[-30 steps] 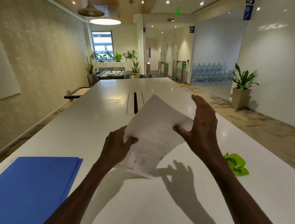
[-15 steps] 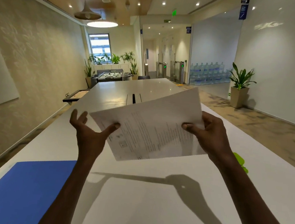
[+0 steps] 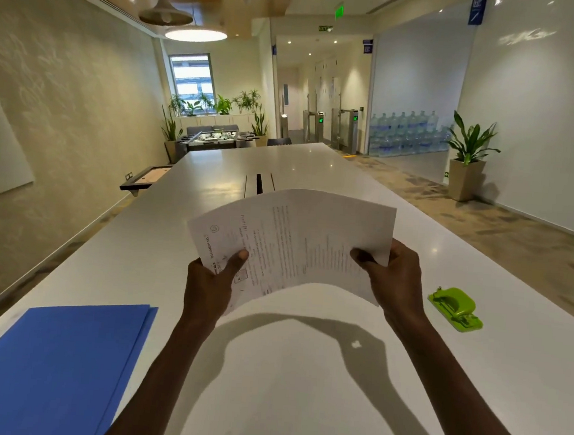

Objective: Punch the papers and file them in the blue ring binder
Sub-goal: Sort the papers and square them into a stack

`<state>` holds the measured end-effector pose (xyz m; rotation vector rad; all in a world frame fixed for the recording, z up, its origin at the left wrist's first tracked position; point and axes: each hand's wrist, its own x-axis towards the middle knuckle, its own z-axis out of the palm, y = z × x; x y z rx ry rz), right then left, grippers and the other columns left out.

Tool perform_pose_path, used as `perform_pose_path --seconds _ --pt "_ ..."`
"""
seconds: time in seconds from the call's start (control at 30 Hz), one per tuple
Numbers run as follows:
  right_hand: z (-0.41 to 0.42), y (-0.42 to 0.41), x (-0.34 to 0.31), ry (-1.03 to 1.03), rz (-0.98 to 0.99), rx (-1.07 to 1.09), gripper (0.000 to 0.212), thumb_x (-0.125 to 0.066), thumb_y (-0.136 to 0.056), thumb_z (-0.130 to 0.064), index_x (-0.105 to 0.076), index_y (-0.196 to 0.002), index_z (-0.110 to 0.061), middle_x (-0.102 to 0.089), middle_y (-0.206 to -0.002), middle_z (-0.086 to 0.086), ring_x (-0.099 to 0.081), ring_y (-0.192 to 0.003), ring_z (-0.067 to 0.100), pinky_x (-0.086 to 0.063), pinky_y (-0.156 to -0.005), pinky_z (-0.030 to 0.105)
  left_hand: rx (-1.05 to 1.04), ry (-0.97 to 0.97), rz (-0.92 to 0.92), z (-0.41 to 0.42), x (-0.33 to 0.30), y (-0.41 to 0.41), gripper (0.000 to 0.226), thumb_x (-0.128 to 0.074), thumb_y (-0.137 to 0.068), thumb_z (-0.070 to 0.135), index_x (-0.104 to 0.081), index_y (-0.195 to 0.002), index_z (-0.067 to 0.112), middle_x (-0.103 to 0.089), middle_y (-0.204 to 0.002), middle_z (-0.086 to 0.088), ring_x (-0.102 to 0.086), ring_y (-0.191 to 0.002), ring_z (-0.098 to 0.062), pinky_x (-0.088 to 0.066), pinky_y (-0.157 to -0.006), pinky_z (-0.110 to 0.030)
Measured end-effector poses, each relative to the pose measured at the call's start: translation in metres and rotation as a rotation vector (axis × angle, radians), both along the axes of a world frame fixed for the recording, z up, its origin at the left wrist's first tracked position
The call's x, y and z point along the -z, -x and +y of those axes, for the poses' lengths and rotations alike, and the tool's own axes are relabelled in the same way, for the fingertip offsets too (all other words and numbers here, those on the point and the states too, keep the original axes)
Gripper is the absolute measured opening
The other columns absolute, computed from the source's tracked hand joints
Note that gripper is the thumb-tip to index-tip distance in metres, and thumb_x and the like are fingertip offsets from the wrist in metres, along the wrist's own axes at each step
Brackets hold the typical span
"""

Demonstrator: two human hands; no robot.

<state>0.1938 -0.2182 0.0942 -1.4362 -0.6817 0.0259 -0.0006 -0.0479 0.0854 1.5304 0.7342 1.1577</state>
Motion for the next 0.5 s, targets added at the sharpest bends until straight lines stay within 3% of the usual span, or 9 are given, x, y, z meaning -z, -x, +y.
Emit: perform_pose_path --seconds 0.2,0.33,0.5 --pt "0.004 0.001 0.027 0.061 0.044 -0.043 0.025 -0.075 -0.079 -0.007 -0.07 -0.103 -0.009 -0.071 -0.089 0.001 -0.065 -0.077 0.006 -0.046 -0.055 0.006 -0.054 0.07 0.041 -0.002 0.027 -0.001 0.026 -0.076 -0.082 0.025 -0.064 -0.103 0.017 -0.07 -0.092 0.004 -0.068 -0.082 -0.01 -0.055 -0.065 -0.027" --pt "0.005 0.005 0.069 0.212 0.113 -0.089 0.027 -0.077 -0.076 -0.008 -0.071 -0.102 -0.007 -0.073 -0.093 0.005 -0.07 -0.087 0.022 -0.05 -0.06 0.021 -0.06 0.194 0.089 -0.001 0.069 0.006 0.037 -0.082 -0.075 0.021 -0.064 -0.107 0.013 -0.071 -0.095 0.0 -0.07 -0.088 -0.019 -0.055 -0.062 -0.026" --pt "0.005 0.006 0.063 0.222 0.136 -0.104 0.022 -0.076 -0.077 -0.008 -0.07 -0.098 -0.011 -0.072 -0.09 0.002 -0.067 -0.081 0.016 -0.046 -0.058 0.02 -0.065 0.193 0.092 0.001 0.066 0.007 0.038 -0.082 -0.075 0.02 -0.063 -0.107 0.014 -0.07 -0.094 0.004 -0.068 -0.084 -0.012 -0.055 -0.059 -0.022"
